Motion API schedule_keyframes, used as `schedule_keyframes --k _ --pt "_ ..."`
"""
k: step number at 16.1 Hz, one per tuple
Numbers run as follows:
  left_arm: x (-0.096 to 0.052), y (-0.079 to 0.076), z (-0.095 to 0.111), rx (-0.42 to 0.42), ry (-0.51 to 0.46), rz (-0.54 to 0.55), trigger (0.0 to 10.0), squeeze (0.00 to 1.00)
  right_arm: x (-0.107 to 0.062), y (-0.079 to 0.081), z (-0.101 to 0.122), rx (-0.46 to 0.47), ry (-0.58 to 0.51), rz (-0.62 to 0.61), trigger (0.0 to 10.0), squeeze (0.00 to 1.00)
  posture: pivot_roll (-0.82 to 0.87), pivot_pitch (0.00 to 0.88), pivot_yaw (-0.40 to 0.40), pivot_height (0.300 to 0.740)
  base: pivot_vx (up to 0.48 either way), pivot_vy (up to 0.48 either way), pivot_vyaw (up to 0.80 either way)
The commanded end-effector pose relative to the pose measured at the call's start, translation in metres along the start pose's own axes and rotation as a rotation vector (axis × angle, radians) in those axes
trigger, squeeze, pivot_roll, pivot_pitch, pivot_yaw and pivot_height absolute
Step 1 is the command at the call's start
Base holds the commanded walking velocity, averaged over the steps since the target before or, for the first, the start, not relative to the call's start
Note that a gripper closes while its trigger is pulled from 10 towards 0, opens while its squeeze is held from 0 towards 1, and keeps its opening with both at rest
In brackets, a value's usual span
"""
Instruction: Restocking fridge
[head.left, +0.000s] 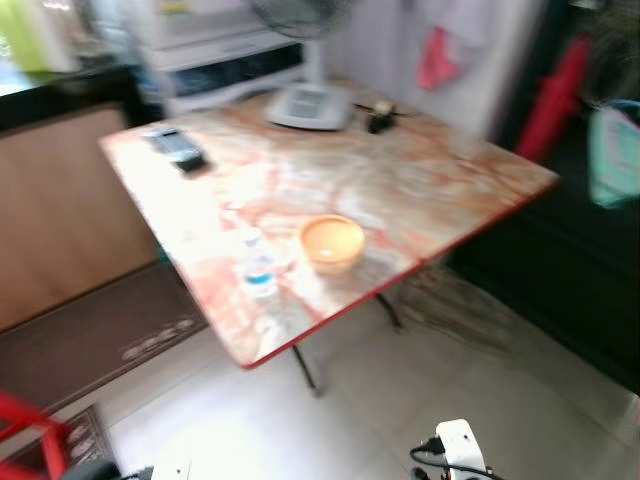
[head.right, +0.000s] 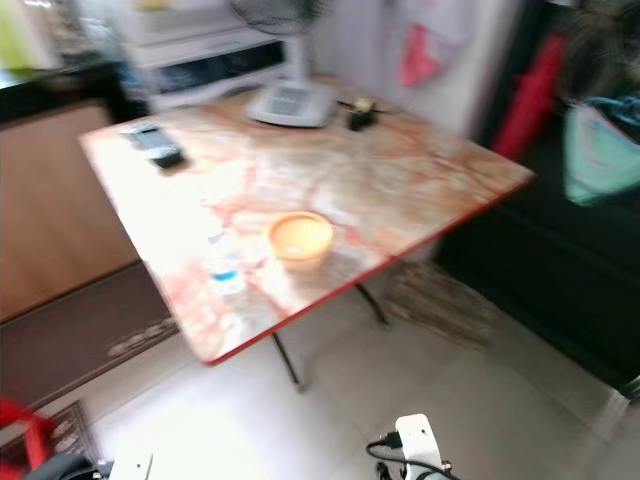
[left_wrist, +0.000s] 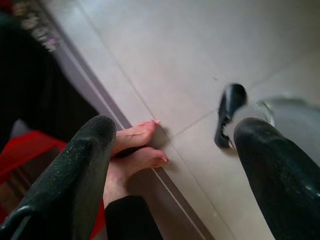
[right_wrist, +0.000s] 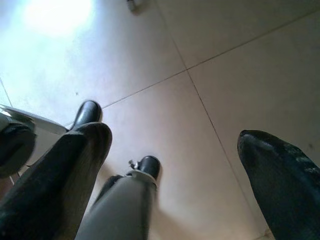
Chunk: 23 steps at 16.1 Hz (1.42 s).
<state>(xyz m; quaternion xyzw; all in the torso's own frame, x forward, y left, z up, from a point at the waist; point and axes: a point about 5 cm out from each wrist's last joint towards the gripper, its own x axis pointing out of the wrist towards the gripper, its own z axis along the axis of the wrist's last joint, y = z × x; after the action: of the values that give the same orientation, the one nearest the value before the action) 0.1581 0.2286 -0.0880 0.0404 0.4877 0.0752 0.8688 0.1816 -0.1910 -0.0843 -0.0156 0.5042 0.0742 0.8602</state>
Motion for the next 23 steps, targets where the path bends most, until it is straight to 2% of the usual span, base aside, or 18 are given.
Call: schedule_keyframes --k 1,4,7,11,12,13,14,15,18,19,20,21,22,23 --pt "-0.002 -0.001 -0.01 -0.009 0.029 0.008 10.0 0.0 -0.001 0.0 -0.005 -0.006 0.013 0.001 10.0 0.0 0.12 0.0 -0.01 0.74 0.0 0.0 0.8" --pt "-0.004 0.0 -0.019 -0.038 0.005 0.032 10.0 0.0 -0.002 -0.001 -0.019 0.013 0.032 -0.002 10.0 0.0 0.14 0.0 -0.03 0.74 0.0 0.0 0.53" --pt "-0.008 0.001 -0.019 -0.11 -0.096 0.081 10.0 0.0 -0.004 -0.002 -0.028 0.047 0.037 -0.009 10.0 0.0 0.15 0.0 -0.041 0.74 0.0 0.0 0.0" --pt "-0.014 0.004 -0.018 -0.111 -0.231 0.111 10.0 0.0 -0.007 -0.002 -0.04 0.033 0.057 -0.008 10.0 0.0 0.16 0.0 -0.049 0.74 0.0 0.0 0.0" --pt "-0.015 0.016 0.041 -0.067 -0.497 0.14 10.0 0.0 -0.007 -0.002 -0.042 0.036 0.059 -0.008 10.0 0.0 0.16 0.001 -0.05 0.74 0.0 0.0 0.0" --pt "-0.024 0.024 0.086 -0.052 -0.7 0.154 10.0 0.0 -0.007 -0.002 -0.044 0.035 0.062 -0.007 10.0 0.0 0.16 0.005 -0.051 0.74 0.0 0.0 0.0" --pt "-0.034 0.026 0.111 -0.055 -0.819 0.147 10.0 0.0 -0.008 -0.002 -0.046 0.034 0.064 -0.008 10.0 0.0 0.16 0.01 -0.049 0.74 0.0 0.0 0.0" --pt "-0.053 0.022 0.136 -0.032 -0.97 0.124 10.0 0.0 -0.008 -0.002 -0.047 0.033 0.065 -0.007 10.0 0.0 0.17 0.016 -0.047 0.74 0.0 0.0 0.0" --pt "-0.081 0.015 0.161 0.019 -1.126 0.116 10.0 0.0 -0.009 -0.002 -0.05 0.048 0.058 -0.01 10.0 0.0 0.16 0.026 -0.045 0.74 0.0 0.0 0.0" --pt "-0.095 0.009 0.175 0.016 -1.177 0.079 10.0 0.0 -0.009 -0.002 -0.052 0.048 0.059 -0.01 10.0 0.0 0.17 0.032 -0.048 0.74 0.0 0.0 0.0" --pt "-0.102 0.004 0.181 0.019 -1.196 0.045 10.0 0.0 -0.009 -0.002 -0.052 0.046 0.06 -0.01 10.0 0.0 0.17 0.033 -0.047 0.74 0.0 0.0 0.0" --pt "-0.134 -0.019 0.211 0.024 -1.293 -0.101 10.0 0.0 -0.01 -0.002 -0.055 0.051 0.06 -0.013 10.0 0.0 0.17 0.038 -0.038 0.74 0.0 0.0 0.0" --pt "-0.14 -0.022 0.216 0.021 -1.309 -0.118 10.0 0.0 -0.01 -0.002 -0.055 0.054 0.059 -0.015 10.0 0.0 0.16 0.038 -0.035 0.74 0.0 0.0 0.0" --pt "-0.154 -0.03 0.23 0.005 -1.353 -0.152 10.0 0.0 -0.011 -0.001 -0.057 0.079 0.043 -0.022 10.0 0.0 0.15 0.039 -0.031 0.74 0.0 0.0 0.0"
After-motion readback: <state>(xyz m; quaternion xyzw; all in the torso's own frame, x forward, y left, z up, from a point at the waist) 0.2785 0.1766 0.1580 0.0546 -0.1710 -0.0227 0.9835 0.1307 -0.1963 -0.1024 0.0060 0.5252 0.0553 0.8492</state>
